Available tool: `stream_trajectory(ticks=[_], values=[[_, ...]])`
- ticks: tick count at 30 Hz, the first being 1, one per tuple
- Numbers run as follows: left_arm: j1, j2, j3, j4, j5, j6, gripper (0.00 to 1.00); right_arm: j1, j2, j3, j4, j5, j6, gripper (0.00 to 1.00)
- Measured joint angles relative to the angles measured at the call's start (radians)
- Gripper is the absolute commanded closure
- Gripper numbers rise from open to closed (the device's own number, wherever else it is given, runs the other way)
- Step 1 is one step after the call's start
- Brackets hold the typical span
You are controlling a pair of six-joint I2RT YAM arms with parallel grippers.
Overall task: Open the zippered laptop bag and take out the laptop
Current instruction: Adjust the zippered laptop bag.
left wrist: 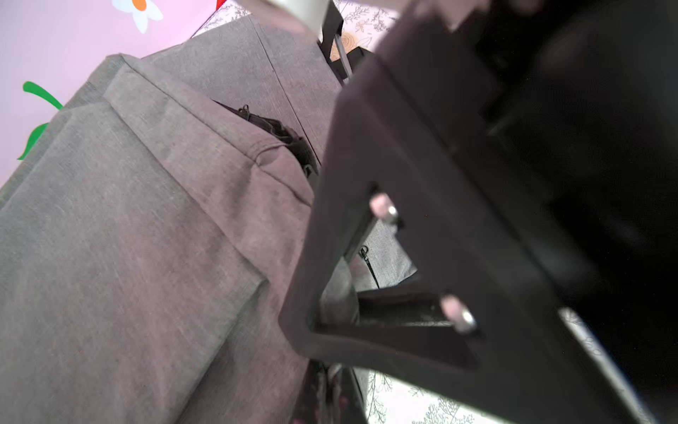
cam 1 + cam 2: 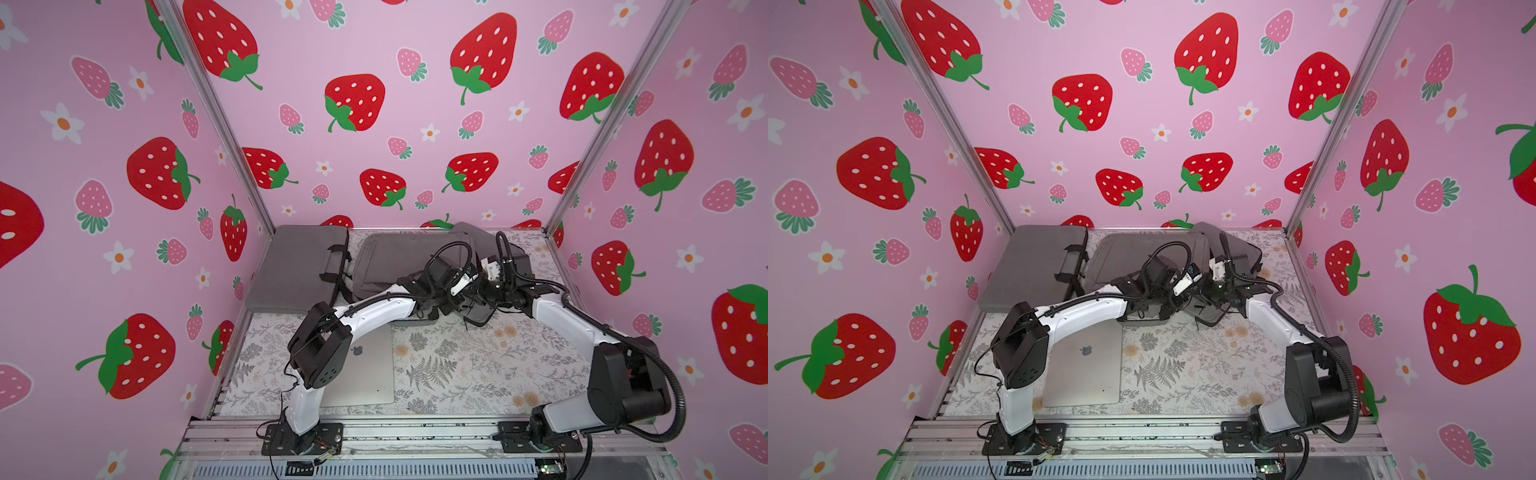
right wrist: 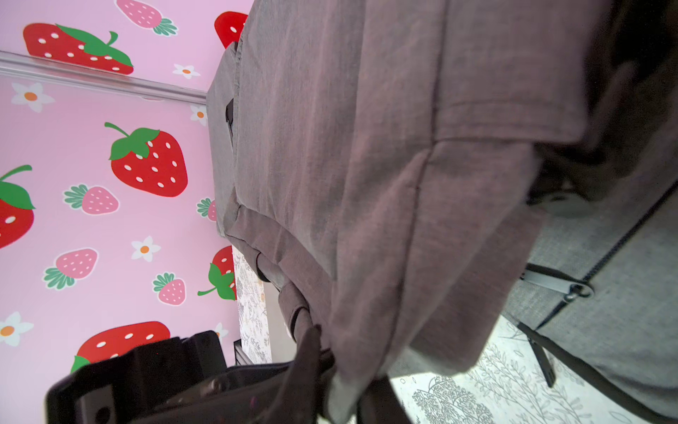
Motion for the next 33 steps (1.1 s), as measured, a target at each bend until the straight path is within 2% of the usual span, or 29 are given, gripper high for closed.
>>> stream_trajectory(ticks=[5,8,11,16,19,29,33], values=[[0.019,0.000,0.002,-0.019,0.040,-0.019,1.00,-0.016,-0.024,-0.010,-0.009,0.012,-0.062,0.43],[0.035,0.000,0.003,-0.032,0.082,-0.036,1.00,-0.048,-0.085,-0.036,-0.027,0.056,-0.129,0.38],[0.054,0.000,0.005,-0.045,0.129,-0.062,1.00,-0.080,-0.172,-0.079,-0.032,0.108,-0.211,0.37],[0.090,0.000,0.008,-0.053,0.221,-0.116,1.00,-0.102,-0.277,-0.192,0.047,0.169,-0.357,0.44],[0.108,0.000,0.014,-0.064,0.267,-0.148,1.00,-0.103,-0.281,-0.275,0.134,0.179,-0.407,0.51],[0.144,-0.006,0.026,-0.087,0.360,-0.207,1.00,-0.103,-0.110,-0.312,0.375,0.111,-0.469,0.73],[0.153,-0.006,0.038,-0.107,0.385,-0.217,1.00,-0.103,-0.023,-0.277,0.423,0.076,-0.472,0.75]])
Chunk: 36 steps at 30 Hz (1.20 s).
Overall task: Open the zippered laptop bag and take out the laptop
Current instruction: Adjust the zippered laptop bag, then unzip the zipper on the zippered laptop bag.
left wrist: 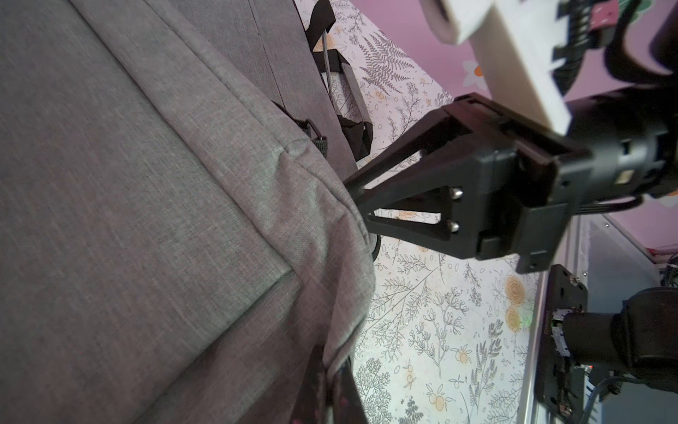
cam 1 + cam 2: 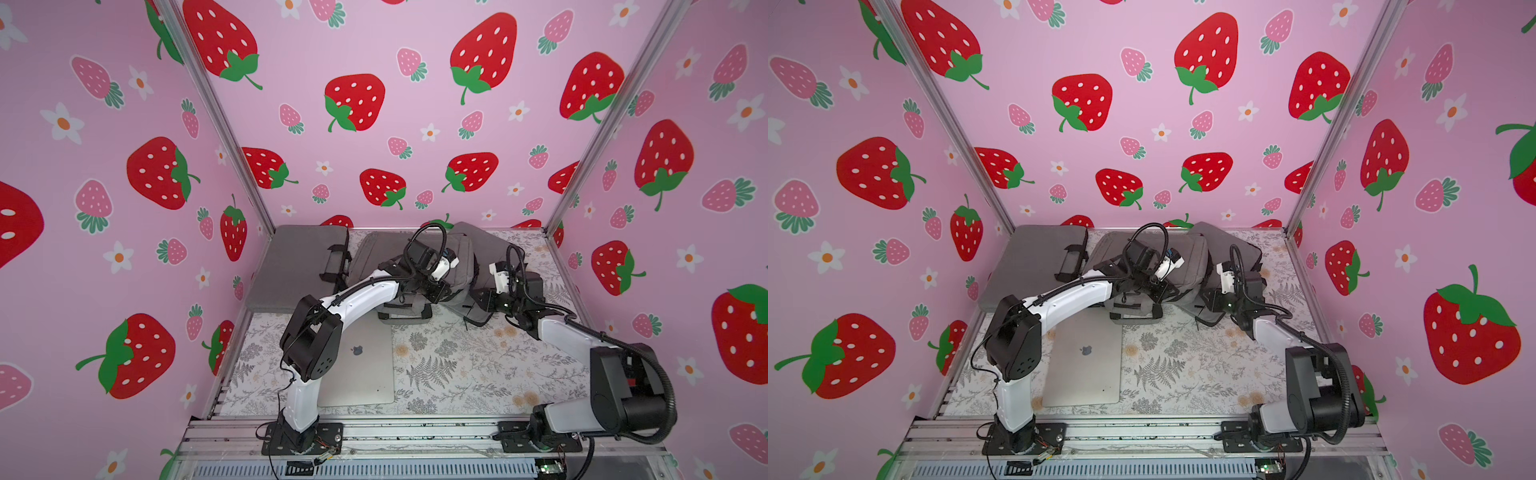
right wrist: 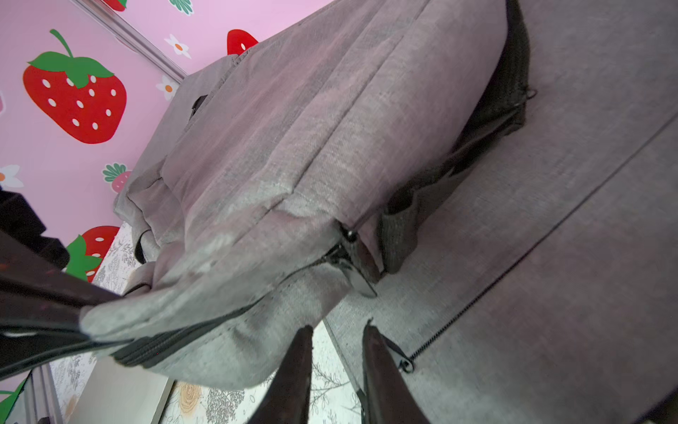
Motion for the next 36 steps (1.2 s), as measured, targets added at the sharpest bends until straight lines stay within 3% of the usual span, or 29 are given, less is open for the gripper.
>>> stream_trajectory(ticks=[20,36], values=[[0.026,0.002,0.091,-0.102,0.029,0.017,1.00,-0.020,0.168,0.121,0.076,-0.154,-0.002,0.67],[0.051,0.020,0.132,-0.144,0.086,0.024,1.00,-0.028,0.193,0.135,0.101,-0.303,0.000,0.72]])
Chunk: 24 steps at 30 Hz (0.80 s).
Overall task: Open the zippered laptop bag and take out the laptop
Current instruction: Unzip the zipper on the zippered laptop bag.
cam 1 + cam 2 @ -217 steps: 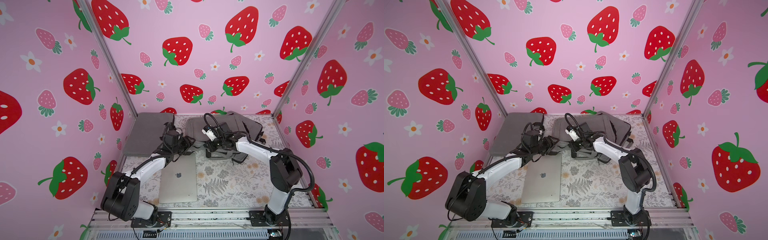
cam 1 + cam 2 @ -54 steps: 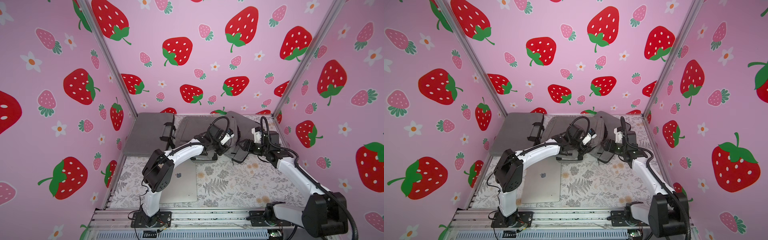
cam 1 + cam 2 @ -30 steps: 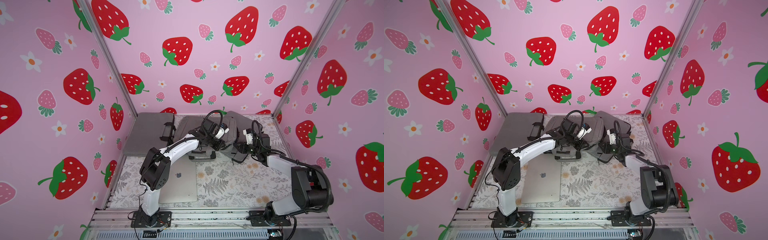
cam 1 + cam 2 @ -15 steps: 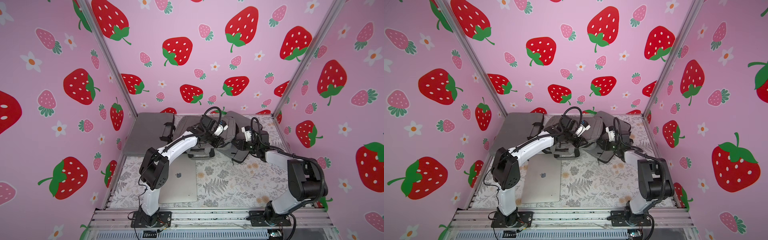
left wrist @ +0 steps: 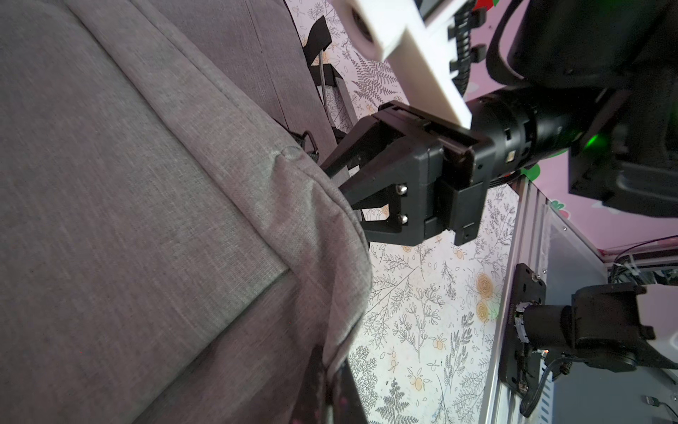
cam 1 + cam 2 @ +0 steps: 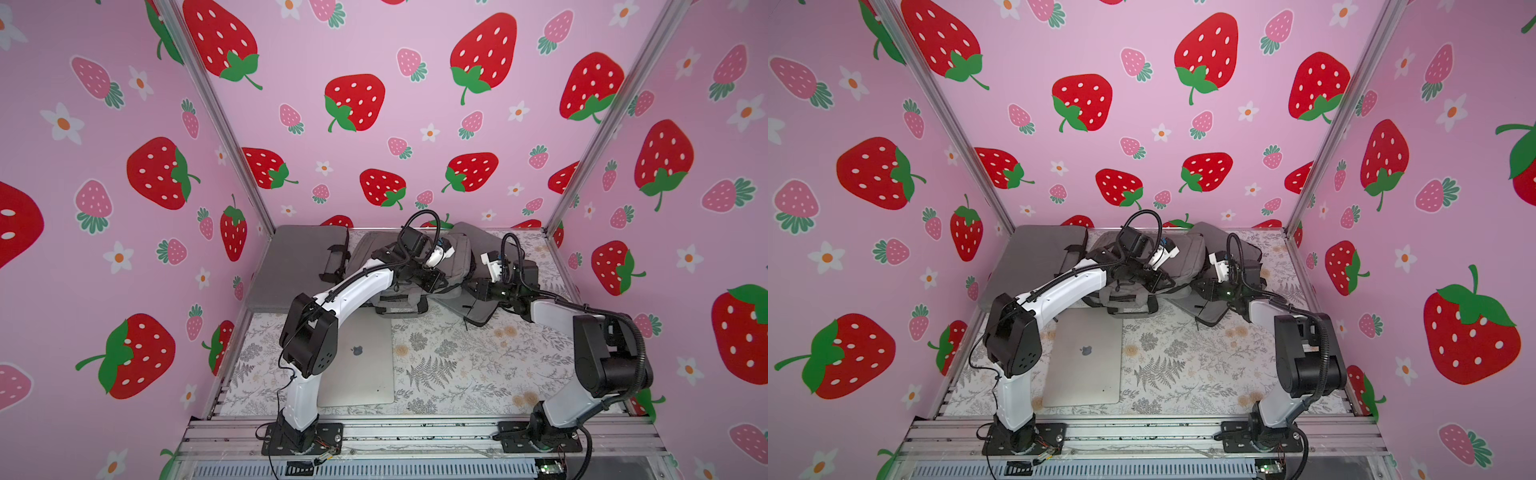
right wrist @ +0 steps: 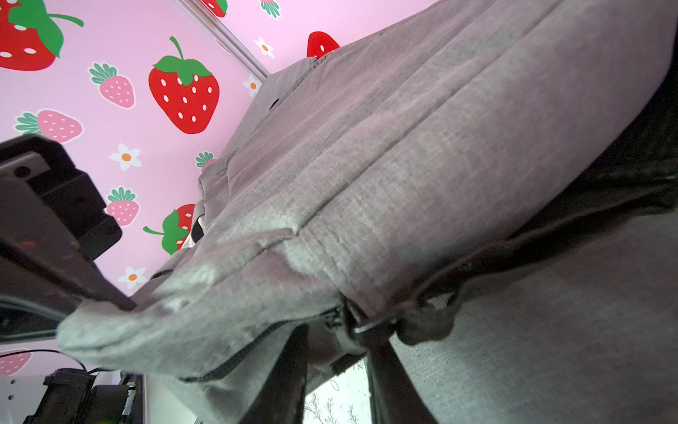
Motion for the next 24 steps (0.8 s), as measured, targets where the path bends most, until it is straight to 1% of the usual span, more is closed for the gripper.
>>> stream_trajectory(ticks=[5,9,12,14,17,24], values=[[0.005,0.000,0.011,-0.015,0.008,0.004,1.00,0.000,0.000,0.000,0.007,-0.014,0.000,0.72],[0.006,0.008,0.021,-0.027,0.013,0.007,1.00,0.000,0.002,0.000,0.010,-0.016,-0.002,0.75],[0.006,0.018,0.032,-0.039,0.017,0.010,1.00,-0.002,0.020,0.010,0.010,-0.016,-0.004,0.83],[0.007,0.018,0.035,-0.045,0.016,0.011,1.00,-0.005,0.032,0.017,0.010,-0.018,-0.006,0.91],[0.008,0.018,0.042,-0.051,0.016,0.011,1.00,-0.005,0.035,0.018,0.011,-0.024,-0.014,0.99],[0.009,0.034,0.071,-0.072,0.013,0.012,1.00,-0.005,-0.002,0.011,-0.017,-0.004,-0.051,1.00]])
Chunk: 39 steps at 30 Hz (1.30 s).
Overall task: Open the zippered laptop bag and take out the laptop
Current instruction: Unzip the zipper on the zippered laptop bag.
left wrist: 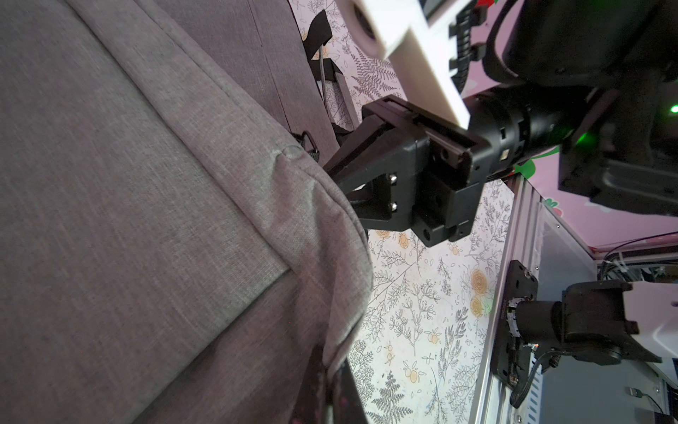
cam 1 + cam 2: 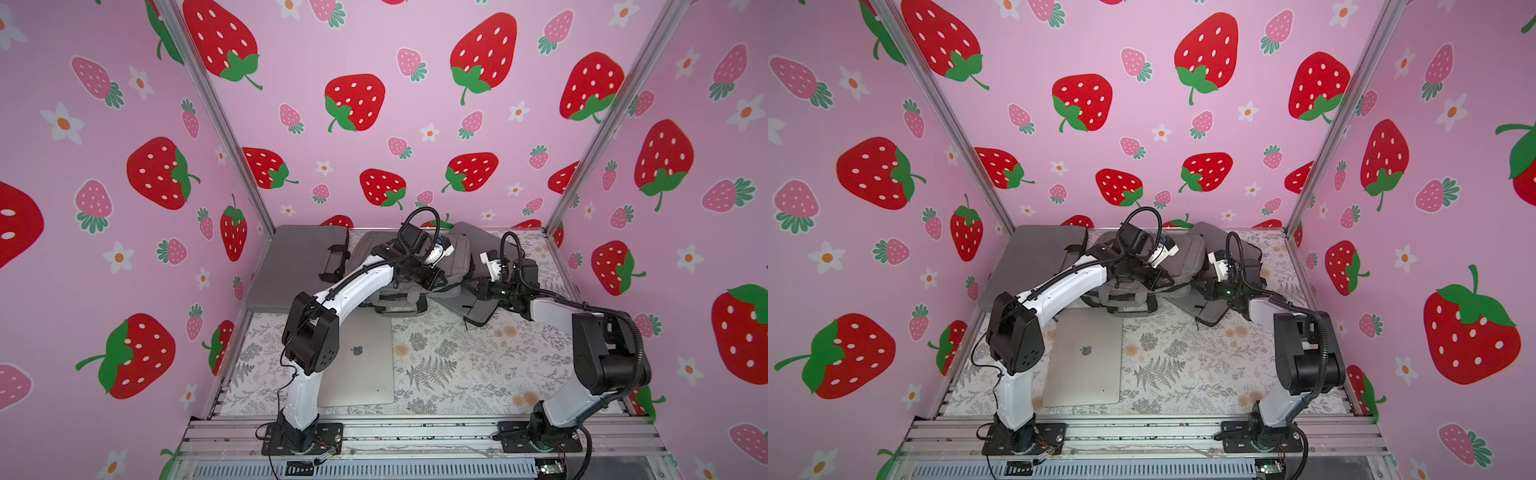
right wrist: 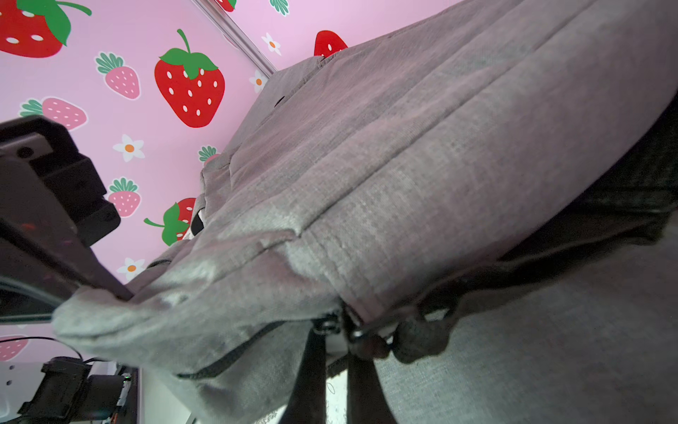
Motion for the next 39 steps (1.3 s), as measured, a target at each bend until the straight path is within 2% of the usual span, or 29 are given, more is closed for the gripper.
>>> stream_trajectory(ticks=[6,15,31,36,39], values=[[-0.002,0.047,0.044,-0.009,0.004,-0.002,1.00,0.016,-0.128,-0.043,-0.102,0.081,-0.083,1.00],[-0.006,0.065,0.090,-0.036,0.016,-0.006,1.00,0.094,-0.277,-0.055,-0.288,0.223,-0.229,1.00],[-0.022,0.095,0.095,-0.113,-0.006,-0.002,1.00,0.320,-0.295,-0.055,-0.363,0.459,-0.246,1.00],[-0.022,0.095,0.089,-0.110,-0.011,-0.002,1.00,0.333,-0.288,-0.061,-0.346,0.468,-0.198,0.75],[-0.023,0.093,0.071,-0.086,-0.011,-0.002,1.00,0.344,-0.289,-0.068,-0.346,0.457,-0.174,0.71]])
